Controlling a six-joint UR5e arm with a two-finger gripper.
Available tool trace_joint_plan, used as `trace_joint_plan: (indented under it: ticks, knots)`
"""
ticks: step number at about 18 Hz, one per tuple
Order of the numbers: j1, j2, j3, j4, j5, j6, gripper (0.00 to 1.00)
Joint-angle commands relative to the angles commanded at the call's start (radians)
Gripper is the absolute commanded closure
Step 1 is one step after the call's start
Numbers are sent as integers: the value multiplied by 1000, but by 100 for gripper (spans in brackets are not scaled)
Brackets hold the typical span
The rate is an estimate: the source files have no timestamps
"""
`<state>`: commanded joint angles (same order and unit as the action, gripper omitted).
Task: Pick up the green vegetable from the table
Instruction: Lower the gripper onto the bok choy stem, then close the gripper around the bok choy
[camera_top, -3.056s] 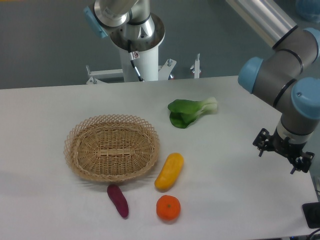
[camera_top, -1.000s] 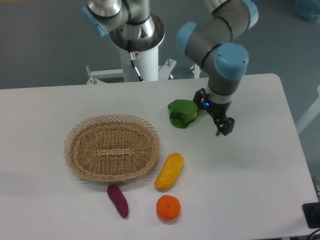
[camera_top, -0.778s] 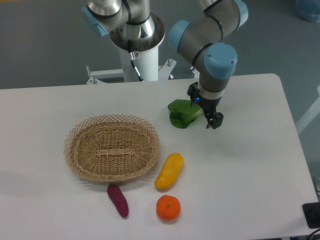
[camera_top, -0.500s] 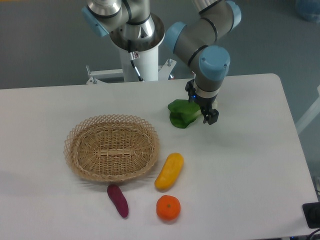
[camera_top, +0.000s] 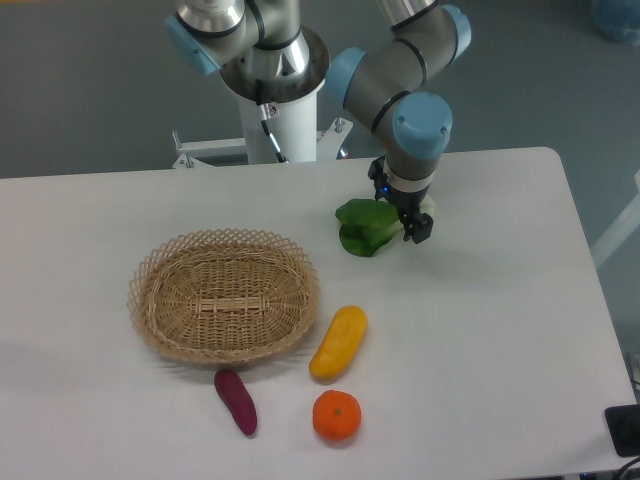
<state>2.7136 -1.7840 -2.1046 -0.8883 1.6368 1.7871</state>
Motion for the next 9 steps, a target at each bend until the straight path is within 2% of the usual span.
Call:
trace_joint_plan:
  ticks: [2,9]
  knots:
    - [0,-8,-5,26,0,0,0]
    - [6,-11,-20,28,0,2,0]
